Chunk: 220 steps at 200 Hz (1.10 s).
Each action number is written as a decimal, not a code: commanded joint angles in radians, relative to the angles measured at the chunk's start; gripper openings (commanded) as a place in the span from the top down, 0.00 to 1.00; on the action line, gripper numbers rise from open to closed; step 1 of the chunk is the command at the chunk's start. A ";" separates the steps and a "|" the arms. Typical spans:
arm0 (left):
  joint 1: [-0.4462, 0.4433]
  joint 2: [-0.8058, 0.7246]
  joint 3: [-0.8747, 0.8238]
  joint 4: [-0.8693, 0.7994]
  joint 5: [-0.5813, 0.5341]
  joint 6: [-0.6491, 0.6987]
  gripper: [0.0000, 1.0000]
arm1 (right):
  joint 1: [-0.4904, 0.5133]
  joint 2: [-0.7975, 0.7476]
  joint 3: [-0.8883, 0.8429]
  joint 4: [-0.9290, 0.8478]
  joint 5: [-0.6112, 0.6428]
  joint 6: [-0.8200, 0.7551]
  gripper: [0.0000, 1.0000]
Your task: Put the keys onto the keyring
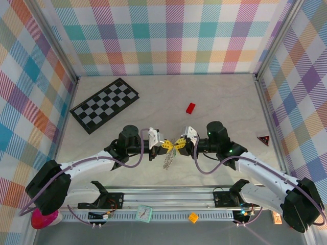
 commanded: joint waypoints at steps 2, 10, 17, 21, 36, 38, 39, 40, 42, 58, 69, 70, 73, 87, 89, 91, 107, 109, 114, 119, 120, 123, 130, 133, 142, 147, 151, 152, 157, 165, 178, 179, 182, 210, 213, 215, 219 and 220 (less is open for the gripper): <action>-0.009 0.000 -0.011 0.092 0.049 -0.012 1.00 | -0.002 0.015 -0.005 0.042 -0.051 0.005 0.86; -0.010 -0.001 -0.011 0.097 0.051 -0.013 1.00 | -0.002 0.018 -0.003 0.042 -0.058 0.007 0.86; -0.009 0.000 -0.011 0.100 0.053 -0.013 1.00 | -0.002 0.022 -0.001 0.045 -0.064 0.008 0.86; -0.009 0.000 -0.011 0.101 0.054 -0.013 1.00 | -0.002 0.025 0.001 0.043 -0.067 0.008 0.86; -0.009 -0.001 -0.012 0.106 0.055 -0.012 1.00 | -0.002 0.038 0.005 0.045 -0.086 0.013 0.91; -0.009 -0.001 -0.012 0.106 0.054 -0.011 1.00 | -0.001 0.039 0.005 0.044 -0.089 0.013 0.92; -0.008 -0.001 -0.012 0.107 0.054 -0.012 1.00 | -0.001 0.040 0.006 0.044 -0.090 0.013 0.92; -0.009 -0.001 -0.012 0.107 0.055 -0.012 1.00 | -0.001 0.041 0.007 0.044 -0.091 0.013 0.93; -0.009 -0.001 -0.012 0.106 0.054 -0.012 1.00 | -0.002 0.042 0.008 0.044 -0.092 0.013 0.94; -0.009 -0.002 -0.011 0.109 0.053 -0.011 1.00 | -0.002 0.047 0.010 0.042 -0.096 0.013 1.00; -0.009 -0.005 -0.010 0.102 0.040 -0.010 1.00 | -0.002 0.043 0.013 0.035 -0.092 0.007 1.00; -0.008 -0.005 -0.010 0.101 0.038 -0.010 0.99 | -0.002 0.042 0.014 0.031 -0.091 0.006 1.00; -0.009 -0.007 -0.009 0.096 0.031 -0.009 0.96 | -0.002 0.041 0.016 0.026 -0.088 0.001 1.00; -0.009 -0.020 0.003 0.023 -0.010 0.020 0.76 | -0.002 0.031 0.040 -0.039 -0.062 -0.038 1.00; -0.008 -0.024 0.007 0.005 -0.016 0.028 0.74 | -0.002 0.031 0.046 -0.053 -0.058 -0.046 1.00; -0.008 -0.025 0.011 -0.015 -0.021 0.037 0.72 | -0.001 0.031 0.052 -0.068 -0.053 -0.055 1.00; -0.008 -0.045 0.052 -0.184 -0.064 0.113 0.69 | 0.004 0.036 0.108 -0.198 -0.013 -0.129 1.00; -0.009 -0.047 0.057 -0.206 -0.069 0.124 0.69 | 0.006 0.038 0.116 -0.212 -0.009 -0.138 1.00; -0.010 -0.050 0.072 -0.253 -0.079 0.146 0.69 | 0.009 0.044 0.134 -0.251 0.000 -0.160 1.00; -0.010 -0.054 0.085 -0.298 -0.087 0.168 0.69 | 0.011 0.050 0.154 -0.287 0.009 -0.181 1.00; -0.010 -0.054 0.088 -0.305 -0.087 0.173 0.69 | 0.013 0.051 0.157 -0.294 0.010 -0.185 1.00; -0.010 -0.054 0.095 -0.325 -0.091 0.184 0.69 | 0.015 0.056 0.167 -0.313 0.014 -0.194 1.00; -0.010 -0.052 0.112 -0.367 -0.100 0.202 0.69 | 0.021 0.064 0.190 -0.347 0.025 -0.217 1.00; -0.011 -0.052 0.120 -0.383 -0.101 0.208 0.70 | 0.022 0.068 0.199 -0.364 0.030 -0.225 1.00; -0.009 -0.045 0.144 -0.430 -0.095 0.227 0.71 | 0.030 0.076 0.221 -0.399 0.040 -0.247 1.00; -0.010 -0.042 0.157 -0.453 -0.089 0.234 0.72 | 0.033 0.080 0.232 -0.412 0.044 -0.257 1.00; -0.011 -0.039 0.165 -0.467 -0.084 0.238 0.72 | 0.035 0.083 0.238 -0.419 0.046 -0.263 1.00; -0.011 -0.039 0.166 -0.469 -0.083 0.239 0.72 | 0.035 0.084 0.239 -0.421 0.046 -0.264 1.00; -0.011 -0.037 0.172 -0.476 -0.078 0.243 0.73 | 0.039 0.088 0.247 -0.428 0.048 -0.272 1.00; -0.011 -0.037 0.176 -0.476 -0.071 0.243 0.76 | 0.045 0.097 0.261 -0.441 0.053 -0.285 1.00; -0.011 -0.038 0.176 -0.465 -0.056 0.246 0.80 | 0.058 0.116 0.290 -0.464 0.065 -0.300 1.00; -0.011 -0.038 0.176 -0.464 -0.055 0.246 0.80 | 0.059 0.117 0.291 -0.466 0.066 -0.301 1.00; -0.010 -0.038 0.176 -0.461 -0.052 0.246 0.81 | 0.062 0.122 0.297 -0.469 0.067 -0.304 1.00; -0.010 -0.041 0.172 -0.431 -0.020 0.235 0.85 | 0.096 0.166 0.344 -0.504 0.083 -0.330 1.00; -0.011 -0.042 0.172 -0.428 -0.017 0.234 0.85 | 0.099 0.170 0.347 -0.504 0.084 -0.329 1.00; -0.011 -0.042 0.172 -0.426 -0.014 0.234 0.86 | 0.100 0.173 0.348 -0.504 0.082 -0.329 1.00; -0.010 -0.042 0.170 -0.421 -0.009 0.232 0.88 | 0.102 0.176 0.352 -0.502 0.079 -0.329 1.00; -0.010 -0.042 0.169 -0.421 -0.008 0.231 0.88 | 0.103 0.176 0.351 -0.501 0.078 -0.328 1.00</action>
